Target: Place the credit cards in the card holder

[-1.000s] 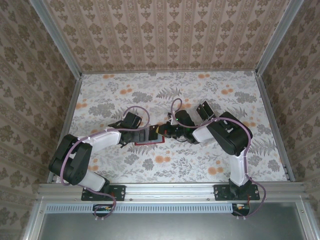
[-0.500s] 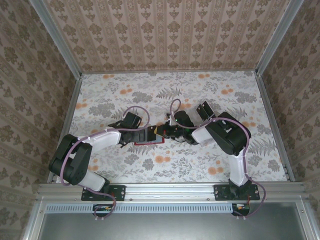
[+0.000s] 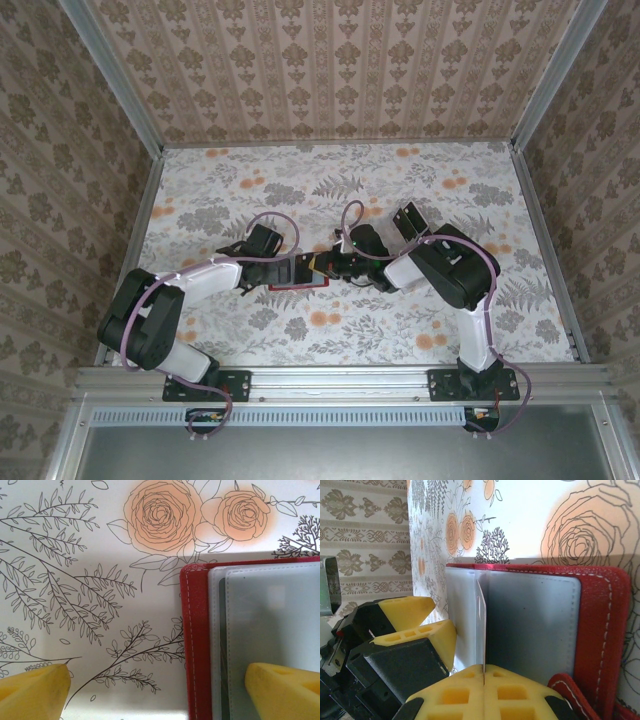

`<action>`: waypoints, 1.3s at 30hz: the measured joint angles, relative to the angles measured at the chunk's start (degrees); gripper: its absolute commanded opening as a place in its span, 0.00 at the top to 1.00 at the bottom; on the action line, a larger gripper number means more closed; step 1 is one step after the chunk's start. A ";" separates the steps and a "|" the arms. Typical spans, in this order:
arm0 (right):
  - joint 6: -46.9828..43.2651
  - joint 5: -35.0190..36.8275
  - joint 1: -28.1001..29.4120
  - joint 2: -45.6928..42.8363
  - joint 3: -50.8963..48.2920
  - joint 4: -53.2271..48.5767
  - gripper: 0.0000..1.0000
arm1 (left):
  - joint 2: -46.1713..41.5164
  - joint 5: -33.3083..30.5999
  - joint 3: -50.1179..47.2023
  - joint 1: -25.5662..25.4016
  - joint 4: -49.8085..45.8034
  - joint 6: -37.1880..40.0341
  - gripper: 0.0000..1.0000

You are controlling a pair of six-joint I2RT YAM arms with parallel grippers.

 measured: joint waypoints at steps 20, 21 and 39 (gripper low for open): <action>-0.02 -3.43 0.00 3.61 2.64 1.70 1.00 | 0.02 0.00 0.00 0.00 0.00 0.00 0.00; -0.02 -3.56 0.00 3.78 2.95 1.57 1.00 | 0.00 0.00 0.00 0.00 0.00 0.00 0.00; -2.54 -4.46 0.07 4.04 6.56 -5.68 0.99 | -2.62 -2.89 2.05 4.94 -8.44 -2.60 0.00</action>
